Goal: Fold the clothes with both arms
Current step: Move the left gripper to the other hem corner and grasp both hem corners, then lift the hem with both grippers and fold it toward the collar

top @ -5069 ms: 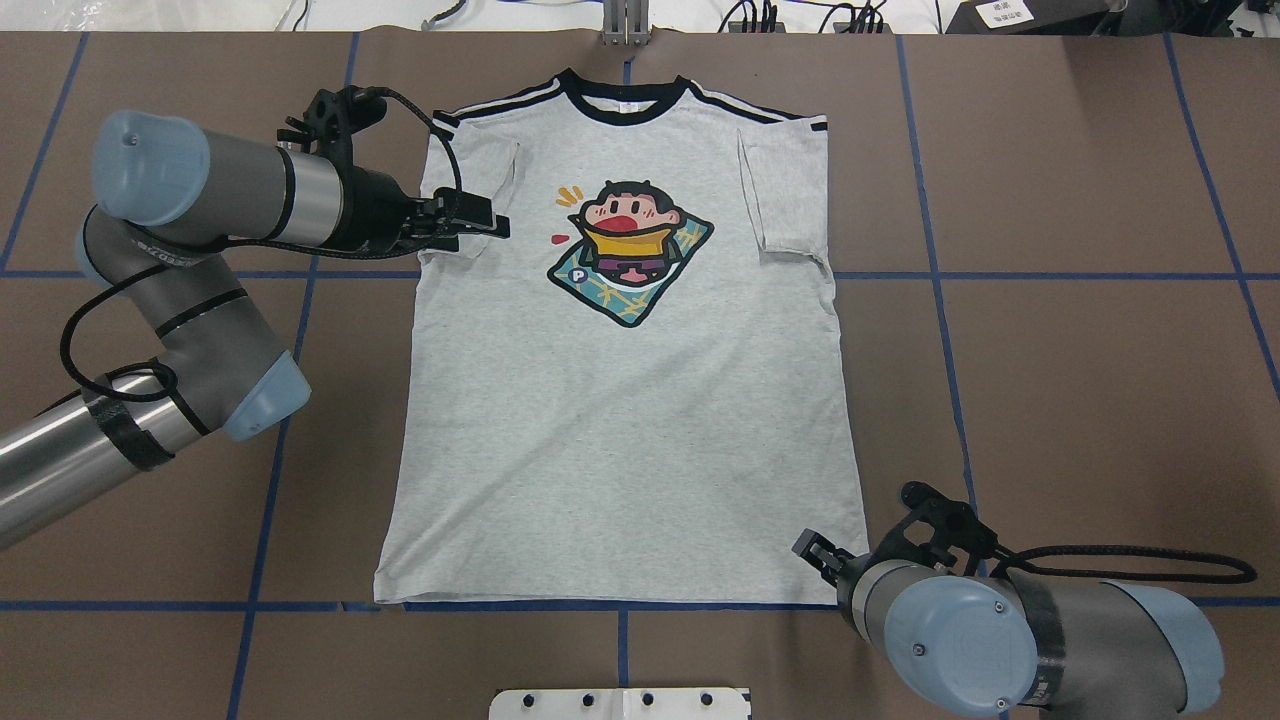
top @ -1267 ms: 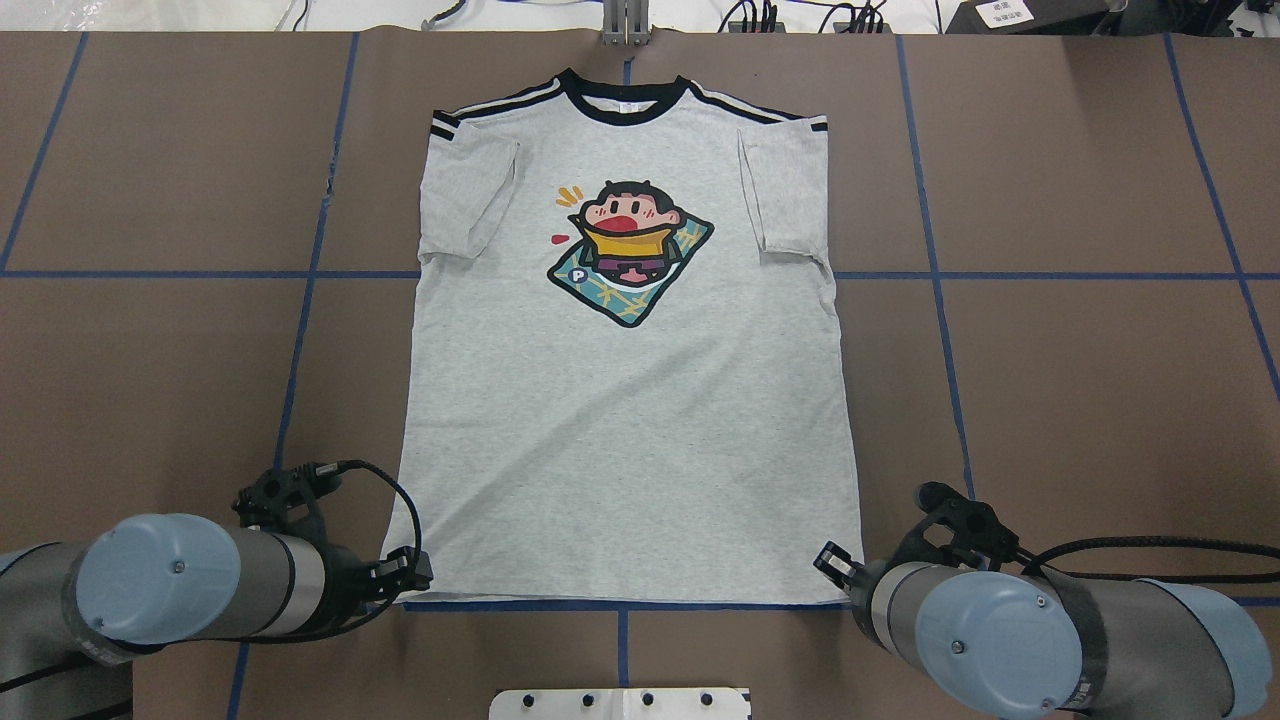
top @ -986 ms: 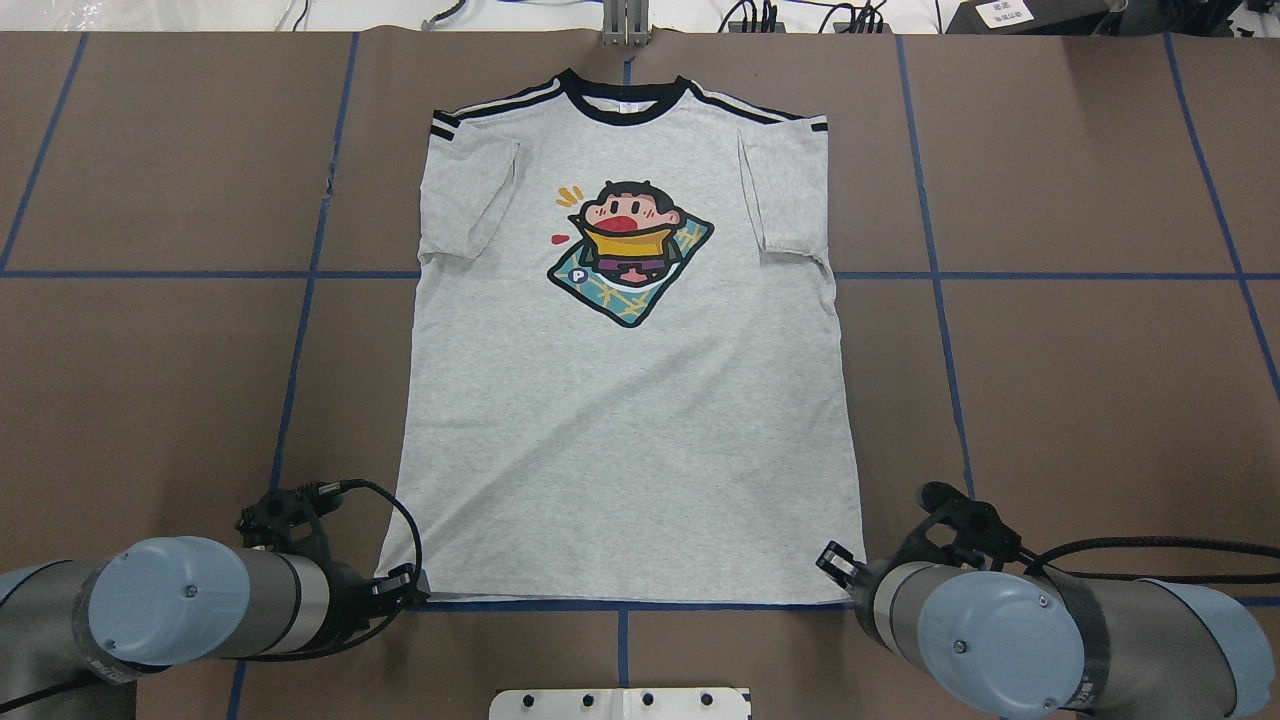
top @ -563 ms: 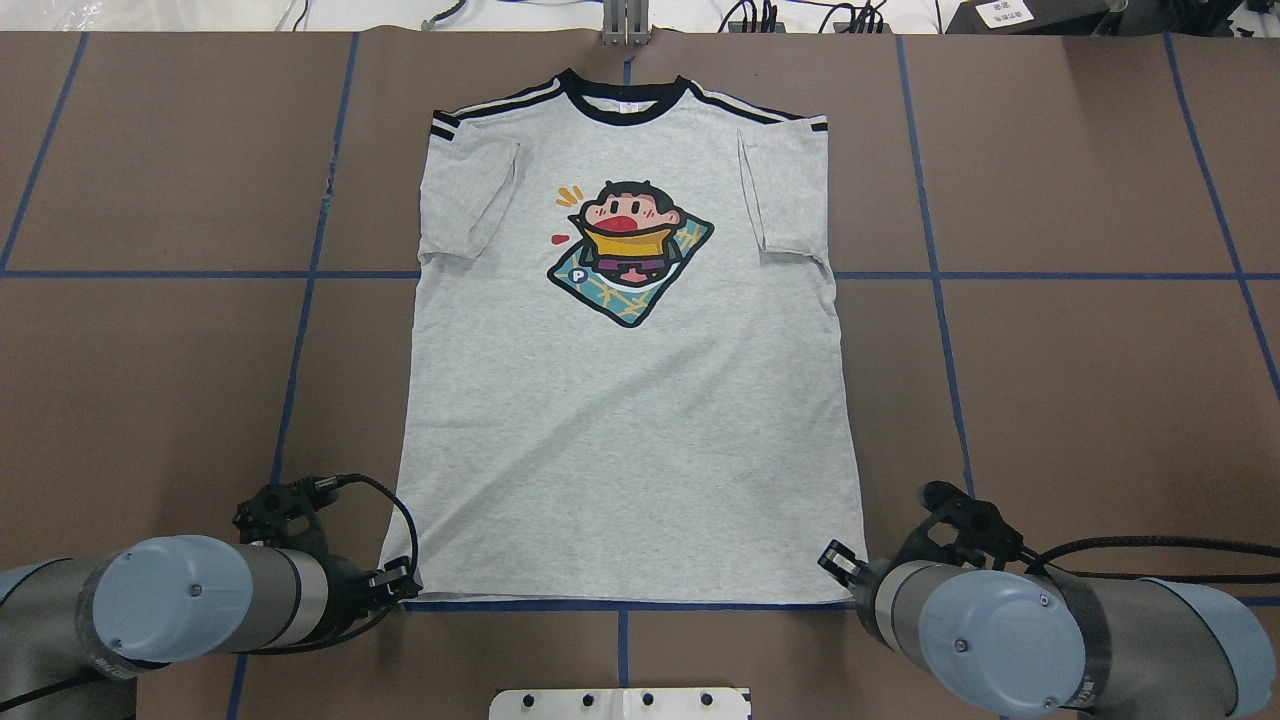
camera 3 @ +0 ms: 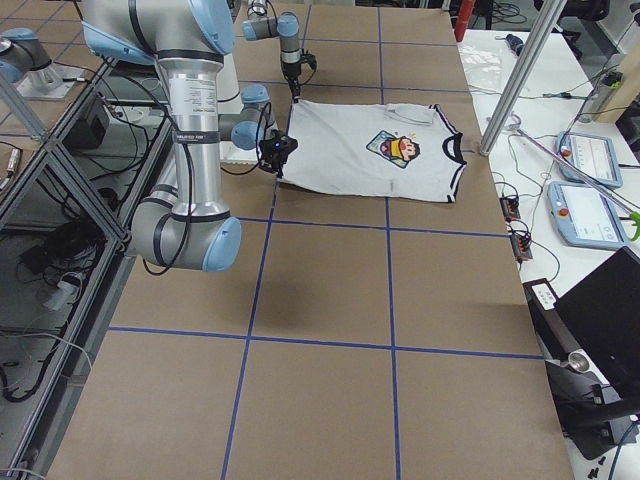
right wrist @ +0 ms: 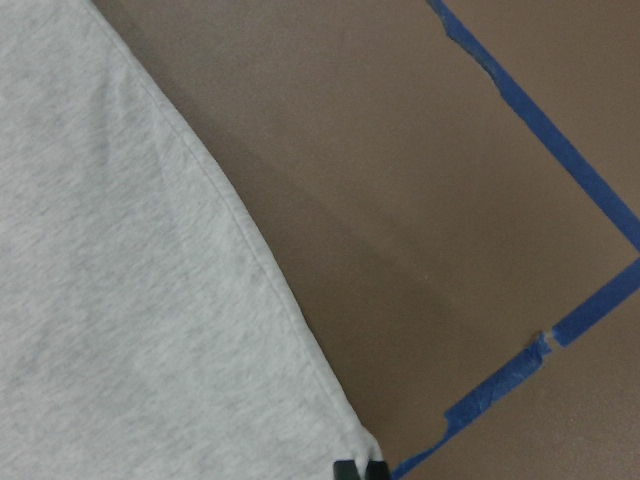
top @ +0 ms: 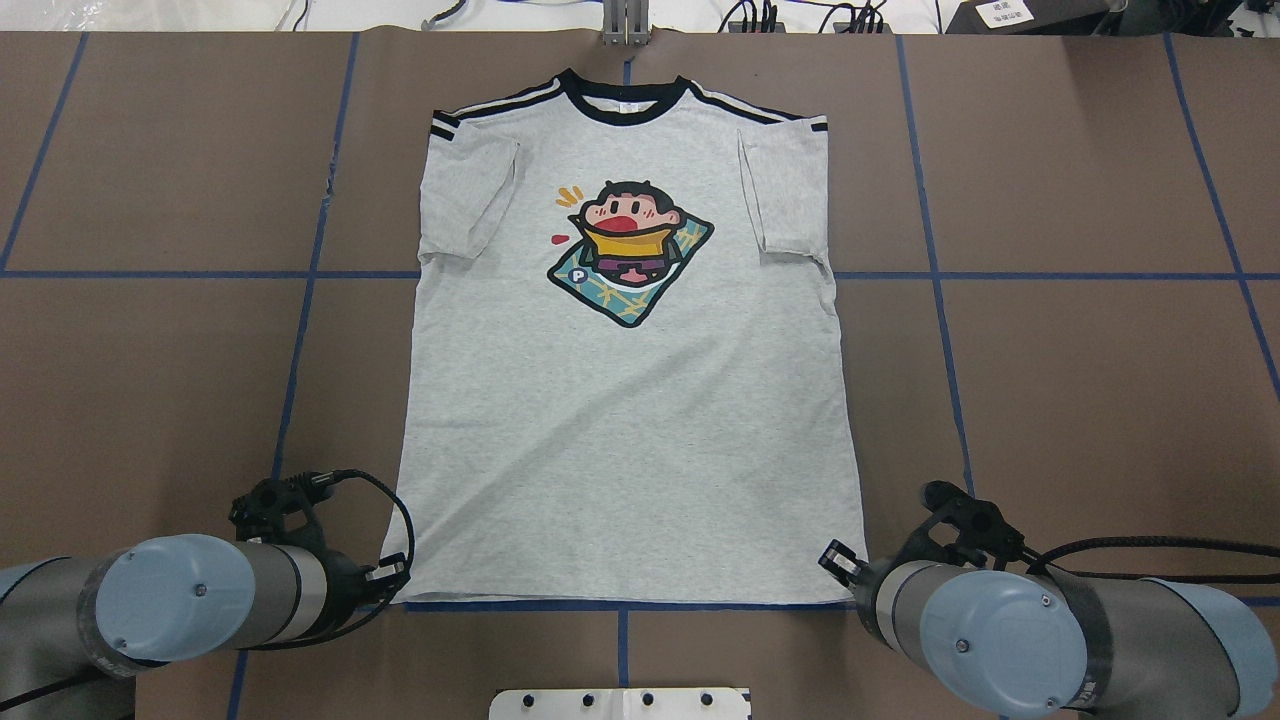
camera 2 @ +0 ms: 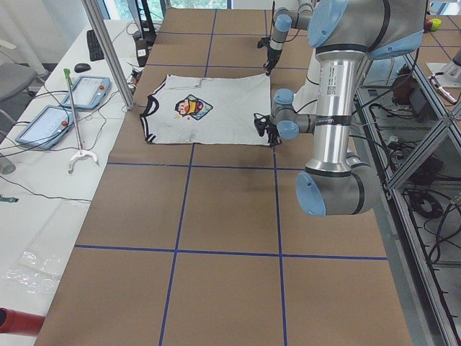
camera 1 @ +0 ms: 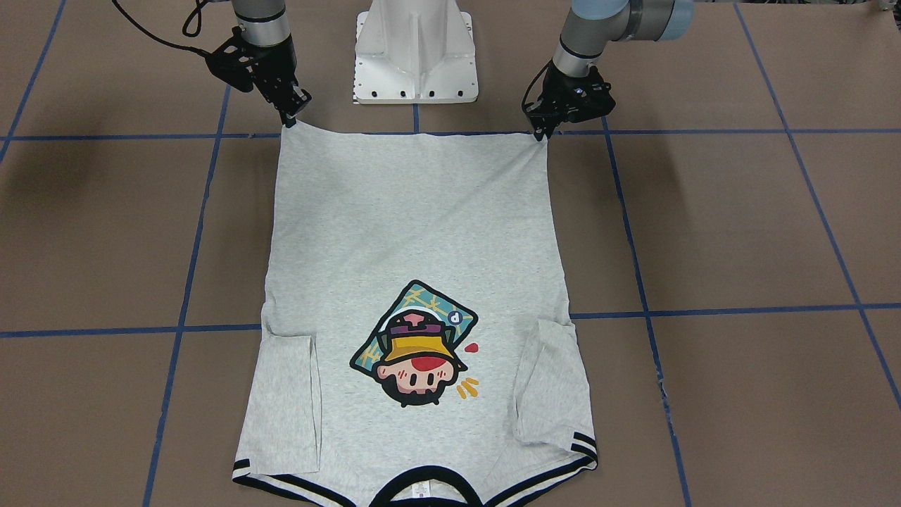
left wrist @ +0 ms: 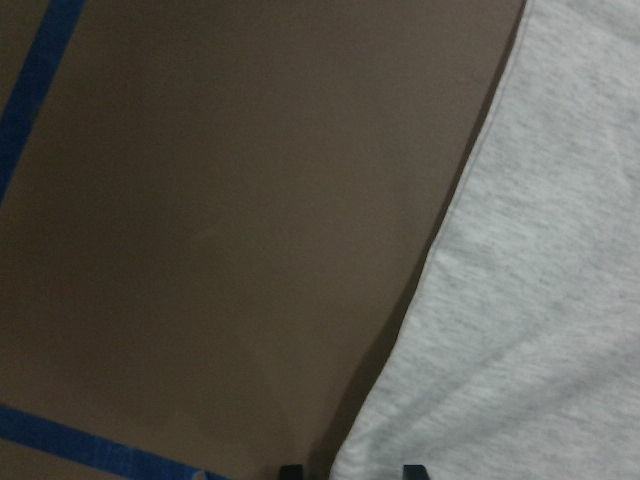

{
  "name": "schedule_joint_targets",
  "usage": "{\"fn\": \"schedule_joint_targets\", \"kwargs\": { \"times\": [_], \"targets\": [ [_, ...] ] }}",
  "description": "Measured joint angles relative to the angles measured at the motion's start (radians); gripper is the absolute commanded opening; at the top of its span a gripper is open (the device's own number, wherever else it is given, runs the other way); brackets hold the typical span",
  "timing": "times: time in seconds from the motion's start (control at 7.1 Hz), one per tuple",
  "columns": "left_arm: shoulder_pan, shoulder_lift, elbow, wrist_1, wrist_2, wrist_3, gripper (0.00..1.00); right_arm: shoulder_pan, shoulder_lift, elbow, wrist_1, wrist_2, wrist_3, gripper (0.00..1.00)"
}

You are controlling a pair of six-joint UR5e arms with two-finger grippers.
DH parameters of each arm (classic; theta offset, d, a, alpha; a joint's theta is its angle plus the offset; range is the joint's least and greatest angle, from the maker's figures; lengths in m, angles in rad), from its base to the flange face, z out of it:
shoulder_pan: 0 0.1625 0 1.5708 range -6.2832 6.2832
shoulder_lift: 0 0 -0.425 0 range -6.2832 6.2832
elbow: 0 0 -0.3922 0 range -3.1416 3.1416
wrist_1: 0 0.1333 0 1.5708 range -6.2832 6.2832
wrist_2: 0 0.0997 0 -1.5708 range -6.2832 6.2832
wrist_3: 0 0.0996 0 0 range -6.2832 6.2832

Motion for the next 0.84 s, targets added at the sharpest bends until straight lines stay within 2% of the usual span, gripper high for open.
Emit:
{"fn": "schedule_joint_targets", "kwargs": {
  "times": [0.42, 0.84],
  "targets": [
    [0.004, 0.003, -0.082, 0.022, -0.006, -0.009, 0.0, 0.0, -0.022, 0.028, 0.0, 0.0, 0.0, 0.0],
    [0.08, 0.006, -0.268, 0.18, -0.008, -0.066, 0.0, -0.02, -0.065, 0.129, -0.009, 0.071, 0.001, 0.0]
  ]
}}
